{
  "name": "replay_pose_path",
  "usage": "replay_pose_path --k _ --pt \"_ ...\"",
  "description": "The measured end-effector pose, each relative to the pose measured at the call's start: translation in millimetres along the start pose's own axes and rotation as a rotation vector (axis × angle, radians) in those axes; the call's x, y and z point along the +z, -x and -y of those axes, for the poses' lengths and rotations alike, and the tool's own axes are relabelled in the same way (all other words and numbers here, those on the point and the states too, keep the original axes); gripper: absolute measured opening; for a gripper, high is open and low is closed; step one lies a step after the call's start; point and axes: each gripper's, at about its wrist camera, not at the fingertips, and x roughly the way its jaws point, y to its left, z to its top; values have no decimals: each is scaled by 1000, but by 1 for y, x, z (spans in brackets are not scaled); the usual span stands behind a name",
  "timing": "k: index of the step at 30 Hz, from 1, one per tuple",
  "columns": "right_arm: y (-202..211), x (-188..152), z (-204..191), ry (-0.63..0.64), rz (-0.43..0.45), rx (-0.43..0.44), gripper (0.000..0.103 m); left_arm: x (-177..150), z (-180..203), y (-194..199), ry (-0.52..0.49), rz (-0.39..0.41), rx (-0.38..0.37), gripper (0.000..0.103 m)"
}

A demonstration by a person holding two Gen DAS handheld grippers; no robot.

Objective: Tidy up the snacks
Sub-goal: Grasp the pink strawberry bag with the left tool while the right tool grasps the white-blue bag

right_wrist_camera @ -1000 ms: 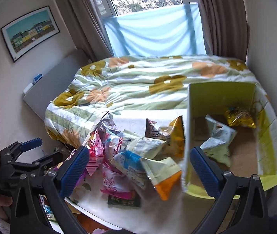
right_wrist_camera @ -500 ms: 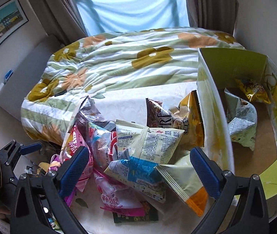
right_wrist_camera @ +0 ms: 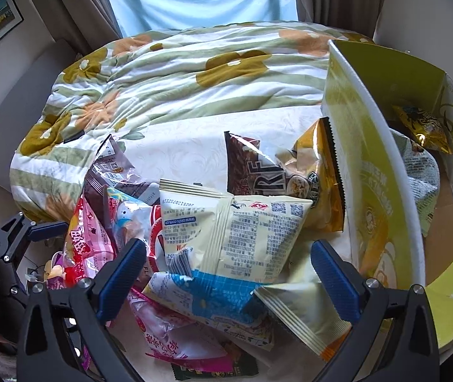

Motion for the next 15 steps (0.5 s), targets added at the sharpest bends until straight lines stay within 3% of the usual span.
replay_pose_path --k 6,10,15 --pt "-14 4 2 5 -43 44 103 -2 -4 -9 5 -16 -25 85" --pt "-22 4 0 30 -68 31 103 -6 -3 -12 -1 -20 -27 66" --pt "-25 4 -4 53 -72 36 103 -9 -3 -9 -2 -6 -27 64"
